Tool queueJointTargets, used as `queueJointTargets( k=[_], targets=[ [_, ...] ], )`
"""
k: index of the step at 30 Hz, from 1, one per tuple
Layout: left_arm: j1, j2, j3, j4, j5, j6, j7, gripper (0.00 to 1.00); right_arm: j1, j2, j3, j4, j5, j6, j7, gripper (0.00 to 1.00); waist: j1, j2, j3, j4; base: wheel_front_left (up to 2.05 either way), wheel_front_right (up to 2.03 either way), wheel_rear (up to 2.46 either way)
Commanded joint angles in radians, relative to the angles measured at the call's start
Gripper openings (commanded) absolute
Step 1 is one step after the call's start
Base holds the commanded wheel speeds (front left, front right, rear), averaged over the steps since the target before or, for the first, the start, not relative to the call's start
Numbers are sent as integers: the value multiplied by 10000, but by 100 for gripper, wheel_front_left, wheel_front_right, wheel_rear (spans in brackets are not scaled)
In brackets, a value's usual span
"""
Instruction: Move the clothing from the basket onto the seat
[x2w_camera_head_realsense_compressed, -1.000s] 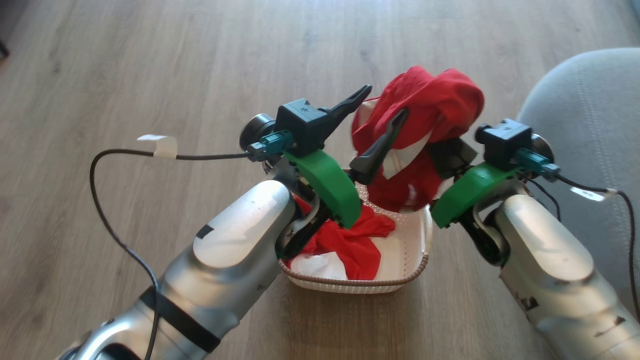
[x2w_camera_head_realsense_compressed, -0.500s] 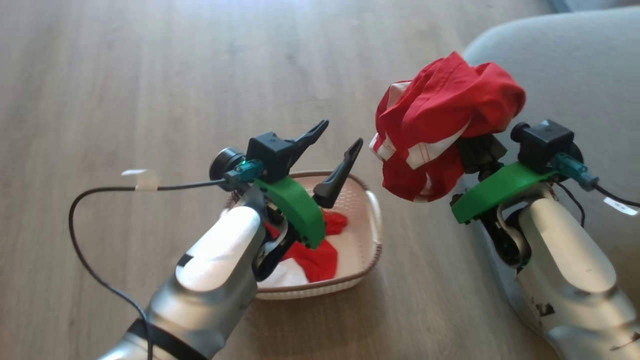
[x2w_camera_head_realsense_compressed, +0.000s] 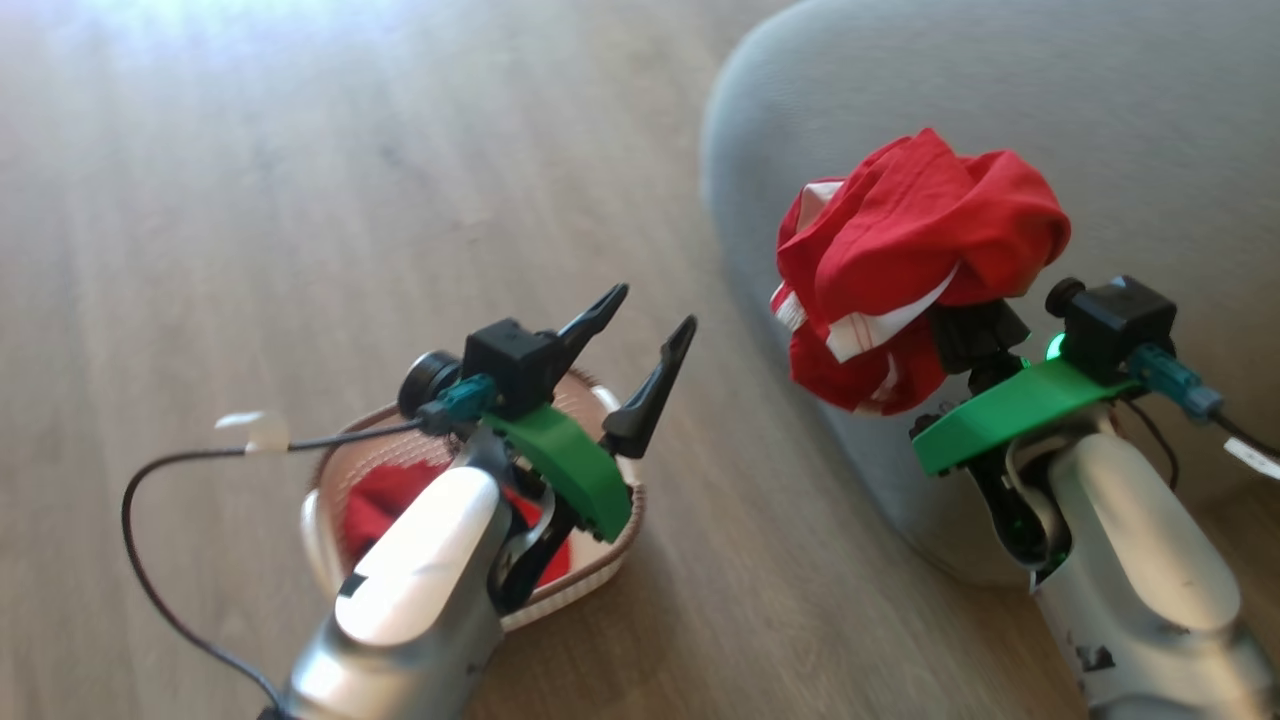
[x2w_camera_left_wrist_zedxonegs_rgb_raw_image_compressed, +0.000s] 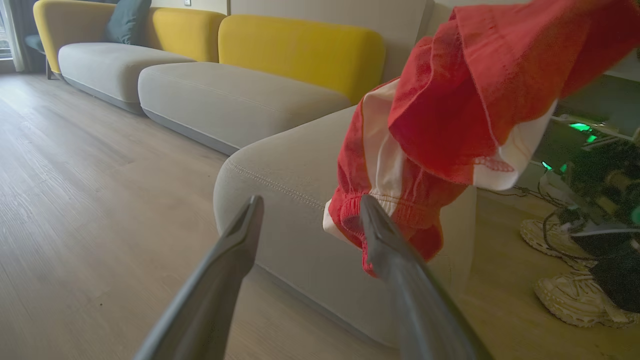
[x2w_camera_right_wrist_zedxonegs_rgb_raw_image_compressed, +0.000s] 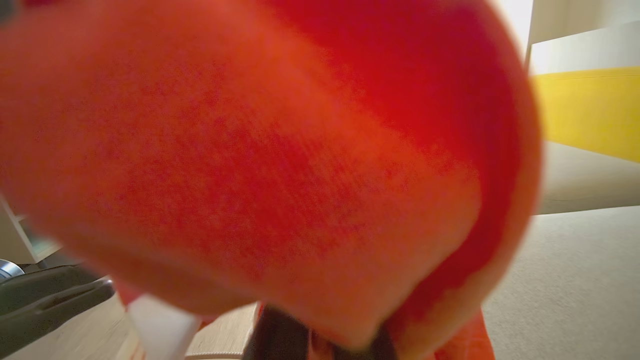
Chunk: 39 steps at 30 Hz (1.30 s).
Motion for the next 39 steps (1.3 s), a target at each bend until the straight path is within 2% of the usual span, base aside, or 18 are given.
queueJointTargets(
  k=[1, 6, 21, 31, 39],
  targets=[
    [-111, 124, 509, -431, 87, -13, -51, 100, -47, 99, 86, -487, -1, -2, -65, 0, 0, -1, -185, -836, 0, 0, 0],
    [289, 126, 800, -735, 188, -14, -51, 100, 214, 101, -15, -761, 11, -2, -65, 0, 0, -1, -257, -1637, 0, 0, 0],
    [219, 173, 351, -1216, 328, -15, -51, 100, 1403, 97, -1644, -2055, -417, -2, -65, 0, 0, -1, 440, -1994, 0, 0, 0],
    [338, 774, -359, -1639, 358, -15, -51, 100, -339, -15, -2223, -1672, -636, -2, -65, 0, 0, -1, 1708, -2070, 0, 0, 0],
    [-123, 1268, -1105, -1731, 387, -15, -51, 100, -2171, -611, -3039, -784, -914, -2, -65, 0, 0, -1, 3060, -1396, 0, 0, 0]
  ],
)
